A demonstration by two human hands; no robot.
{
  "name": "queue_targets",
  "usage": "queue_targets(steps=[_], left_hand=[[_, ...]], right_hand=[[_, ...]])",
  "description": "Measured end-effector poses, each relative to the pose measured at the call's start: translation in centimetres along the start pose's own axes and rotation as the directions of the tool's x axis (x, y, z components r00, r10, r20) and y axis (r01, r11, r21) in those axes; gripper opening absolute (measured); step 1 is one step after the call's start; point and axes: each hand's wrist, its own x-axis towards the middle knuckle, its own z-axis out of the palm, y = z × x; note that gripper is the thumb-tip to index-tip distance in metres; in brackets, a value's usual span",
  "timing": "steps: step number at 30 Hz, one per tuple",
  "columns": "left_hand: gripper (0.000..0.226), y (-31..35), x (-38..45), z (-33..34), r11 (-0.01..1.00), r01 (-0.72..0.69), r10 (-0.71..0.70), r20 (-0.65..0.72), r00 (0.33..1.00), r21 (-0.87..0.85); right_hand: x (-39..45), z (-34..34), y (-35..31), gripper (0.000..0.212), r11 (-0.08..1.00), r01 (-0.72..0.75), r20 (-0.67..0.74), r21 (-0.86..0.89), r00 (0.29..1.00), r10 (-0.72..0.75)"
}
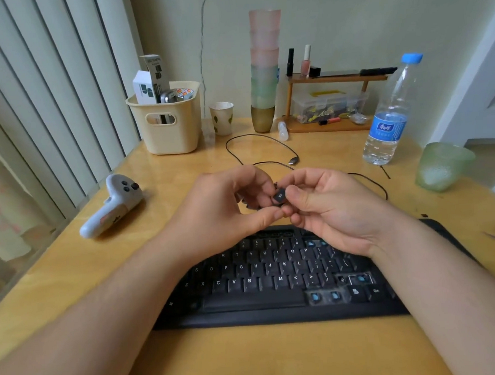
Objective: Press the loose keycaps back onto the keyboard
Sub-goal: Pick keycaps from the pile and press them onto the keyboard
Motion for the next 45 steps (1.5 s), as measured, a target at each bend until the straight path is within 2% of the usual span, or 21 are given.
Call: queue_targets(steps=[8, 12, 18, 24, 29, 38, 40, 43, 45], left_hand=[[0.028, 0.3, -0.1, -0.5, 0.998, -0.034, 0.034, -0.003, 0.999, 0.047], [0.035, 0.7, -0.1, -0.3, 0.997, -0.064, 0.064, 0.009, 0.998, 0.053], [0.032, 0.6, -0.2, 0.0, 0.995, -0.046, 0.046, -0.001, 0.999, 0.087], [0.027, 0.7, -0.2, -0.4, 0.992, 0.013, -0.01, -0.025, 1.0, 0.126], [0.026, 0.7, -0.1, -0.5, 0.992, 0.048, -0.044, -0.038, 0.998, 0.119], [0.02, 0.4, -0.2, -0.8, 0.995, 0.066, -0.067, 0.02, 0.998, 0.077], [0.017, 0.2, -0.1, -1.0, 0.995, 0.085, -0.087, 0.032, 0.996, 0.059], [0.015, 0.0, 0.0, -1.4, 0.99, 0.14, -0.142, 0.07, 0.987, 0.03], [0.011, -0.1, 0.1, -1.7, 0.978, 0.203, -0.198, 0.097, 0.975, -0.048]], right_hand=[[-0.2, 0.2, -0.2, 0.01, 0.996, 0.021, 0.031, -0.085, 0.999, -0.018], [-0.4, 0.7, 0.1, 0.018, 0.988, 0.013, 0.014, -0.155, 1.0, -0.011], [-0.3, 1.4, 0.4, 0.007, 0.932, 0.13, -0.104, -0.34, 0.979, -0.174], [-0.3, 1.0, 0.2, 0.013, 0.904, 0.181, -0.022, -0.387, 0.978, -0.206], [-0.6, 0.8, 0.0, 0.026, 0.882, 0.221, 0.025, -0.417, 0.973, -0.231], [-0.5, 0.5, -0.1, 0.021, 0.838, 0.234, -0.011, -0.493, 0.962, -0.274], [-0.6, 0.5, -0.1, 0.021, 0.788, 0.247, -0.002, -0.564, 0.954, -0.3], [-0.7, 0.7, 0.0, 0.017, 0.563, 0.24, 0.002, -0.791, 0.921, -0.39], [-0.8, 1.1, 0.0, 0.015, 0.452, 0.255, 0.026, -0.855, 0.891, -0.454]])
